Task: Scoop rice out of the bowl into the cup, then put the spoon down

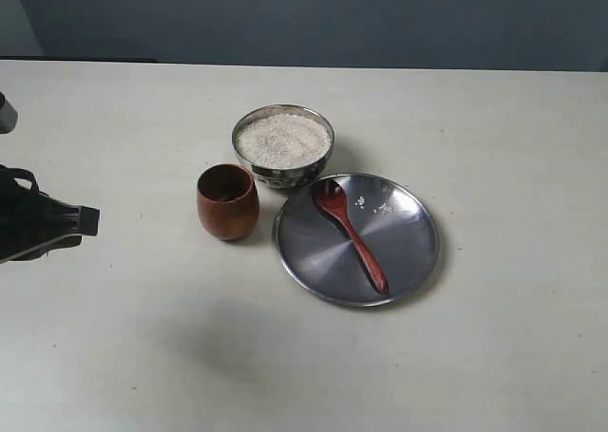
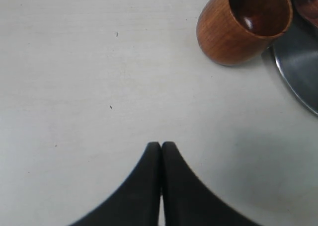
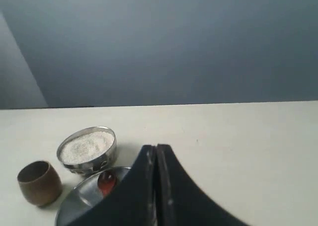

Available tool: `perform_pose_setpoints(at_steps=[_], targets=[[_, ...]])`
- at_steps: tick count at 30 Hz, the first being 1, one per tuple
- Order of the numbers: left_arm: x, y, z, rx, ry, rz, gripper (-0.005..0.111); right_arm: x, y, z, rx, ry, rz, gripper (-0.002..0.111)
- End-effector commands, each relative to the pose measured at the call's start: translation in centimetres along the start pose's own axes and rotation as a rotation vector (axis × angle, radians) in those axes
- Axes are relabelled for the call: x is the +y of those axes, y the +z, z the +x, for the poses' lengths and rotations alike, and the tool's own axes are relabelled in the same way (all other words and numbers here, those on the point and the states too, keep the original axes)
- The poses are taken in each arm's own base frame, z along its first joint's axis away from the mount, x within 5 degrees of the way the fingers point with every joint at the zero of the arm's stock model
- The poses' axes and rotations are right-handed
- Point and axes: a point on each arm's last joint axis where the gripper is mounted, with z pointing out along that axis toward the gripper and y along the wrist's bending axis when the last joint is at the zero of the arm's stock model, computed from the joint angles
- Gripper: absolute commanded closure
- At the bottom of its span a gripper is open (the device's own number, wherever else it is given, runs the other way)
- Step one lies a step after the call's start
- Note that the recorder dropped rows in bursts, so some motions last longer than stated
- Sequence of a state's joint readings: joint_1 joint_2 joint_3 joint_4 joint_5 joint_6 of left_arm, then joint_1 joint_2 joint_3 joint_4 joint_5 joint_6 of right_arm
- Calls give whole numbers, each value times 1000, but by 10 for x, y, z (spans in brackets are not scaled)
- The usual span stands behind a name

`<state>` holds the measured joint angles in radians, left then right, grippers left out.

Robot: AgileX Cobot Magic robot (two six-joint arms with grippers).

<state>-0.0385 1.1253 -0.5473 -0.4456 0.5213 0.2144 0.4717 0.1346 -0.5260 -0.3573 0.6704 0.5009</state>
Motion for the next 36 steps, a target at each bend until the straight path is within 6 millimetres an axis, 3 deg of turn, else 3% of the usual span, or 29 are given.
perform_pose_setpoints(at_steps=[1,9,24,31,36], targets=[[0,0,-2,-7,7,-3,106,9,3,6,-14,-166,-99,108],[0,0,-1,-3,7,-2,106,17,26,38,-58,-215,-206,108],[0,0,-1,-3,7,-2,106,5,49,111,115,-245,-185,108],[0,0,-1,-4,8,-3,106,-3,47,129,94,-264,-130,108],[0,0,-1,-4,8,-3,106,-9,46,129,64,-217,-24,108]])
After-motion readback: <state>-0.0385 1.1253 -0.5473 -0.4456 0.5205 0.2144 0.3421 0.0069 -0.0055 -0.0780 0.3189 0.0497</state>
